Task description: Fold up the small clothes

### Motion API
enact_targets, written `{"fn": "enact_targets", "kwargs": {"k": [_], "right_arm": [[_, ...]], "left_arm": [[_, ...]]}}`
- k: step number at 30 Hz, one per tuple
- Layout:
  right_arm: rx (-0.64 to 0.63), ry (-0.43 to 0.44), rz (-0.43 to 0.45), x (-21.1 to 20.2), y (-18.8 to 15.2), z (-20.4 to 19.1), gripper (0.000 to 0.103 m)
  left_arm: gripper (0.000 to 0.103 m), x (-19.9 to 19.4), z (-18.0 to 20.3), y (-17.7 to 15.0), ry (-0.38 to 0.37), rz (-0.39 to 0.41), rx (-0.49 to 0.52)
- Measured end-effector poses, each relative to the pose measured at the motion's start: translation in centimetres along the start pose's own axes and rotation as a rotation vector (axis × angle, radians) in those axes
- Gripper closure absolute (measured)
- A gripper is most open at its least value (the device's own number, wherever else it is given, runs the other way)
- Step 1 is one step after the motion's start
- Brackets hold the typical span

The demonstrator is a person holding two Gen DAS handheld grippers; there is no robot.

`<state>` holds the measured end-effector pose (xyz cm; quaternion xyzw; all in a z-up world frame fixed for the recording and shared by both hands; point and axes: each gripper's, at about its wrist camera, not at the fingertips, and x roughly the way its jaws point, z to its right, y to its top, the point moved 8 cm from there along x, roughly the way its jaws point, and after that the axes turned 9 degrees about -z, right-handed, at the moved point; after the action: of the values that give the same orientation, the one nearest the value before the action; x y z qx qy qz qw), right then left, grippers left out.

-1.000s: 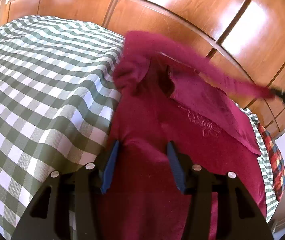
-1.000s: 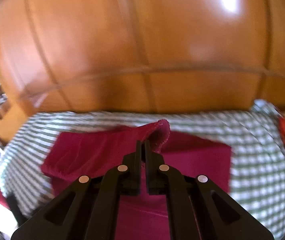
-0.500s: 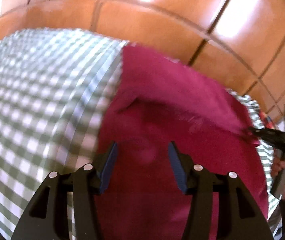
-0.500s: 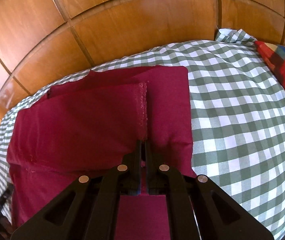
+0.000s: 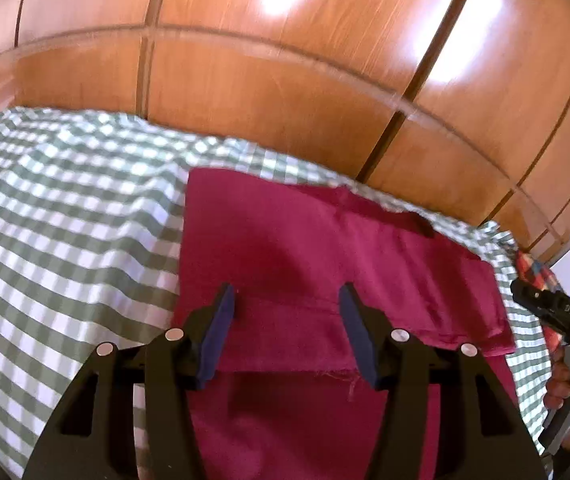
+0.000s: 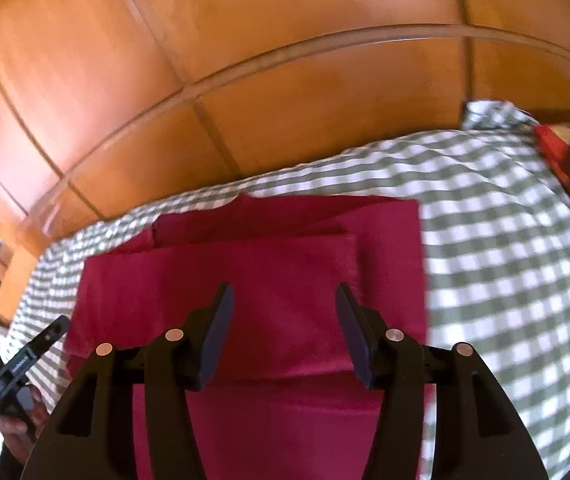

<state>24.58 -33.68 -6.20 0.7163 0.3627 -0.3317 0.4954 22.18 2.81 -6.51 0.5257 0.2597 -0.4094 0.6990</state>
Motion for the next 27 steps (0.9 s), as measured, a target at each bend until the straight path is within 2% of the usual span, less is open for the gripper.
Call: {"fn": "enact_targets", "kwargs": {"k": [4,7,9,12,16,22,23,25,27], "right_arm": [[-0.033,-0.095,-0.076,4.5,-0.9,0.9,0.051],[-0.063,-0.077,-0.021,5.0,-1.5,1.3,0.051],[-0.118,-0.108,0.01,5.0,-2.0,0.9,0.051],[-0.132,-0.126,0.031,5.0,-2.1,0.7,0.051],[-0.133,-0.127,0.048,5.1,-2.2,0.6,0.051],[-0.135,-0.132,0.058,5.1,-2.3,0.6,0.051],[-0.135,-0.131,0.057,5.1,-2.3,0.6,0.051],[-0.133,-0.13,0.059,5.1,-2.4,0.6,0.051],[-0.133,-0.132,0.062,5.1,-2.4,0.6,0.051]], "left_arm": [[0.045,3.2,-0.4,-2.2,0.051,-0.084,0.035],[0.046,2.9,-0.5,-2.6,0.038,-0.071,0.059],[0.045,2.0,-0.7,-2.2,0.018,-0.062,0.048],[0.038,0.0,-2.3,-0.4,-0.017,-0.01,-0.02],[0.037,-0.2,-6.2,2.6,-0.057,0.009,-0.186],[0.039,3.1,-8.0,5.0,-0.128,-0.059,-0.263],[0.046,3.8,-7.9,5.2,-0.131,-0.07,-0.263],[0.055,4.7,-7.5,5.5,-0.091,-0.079,-0.24],[0.052,5.2,-7.8,5.4,0.049,-0.082,-0.224]]}}
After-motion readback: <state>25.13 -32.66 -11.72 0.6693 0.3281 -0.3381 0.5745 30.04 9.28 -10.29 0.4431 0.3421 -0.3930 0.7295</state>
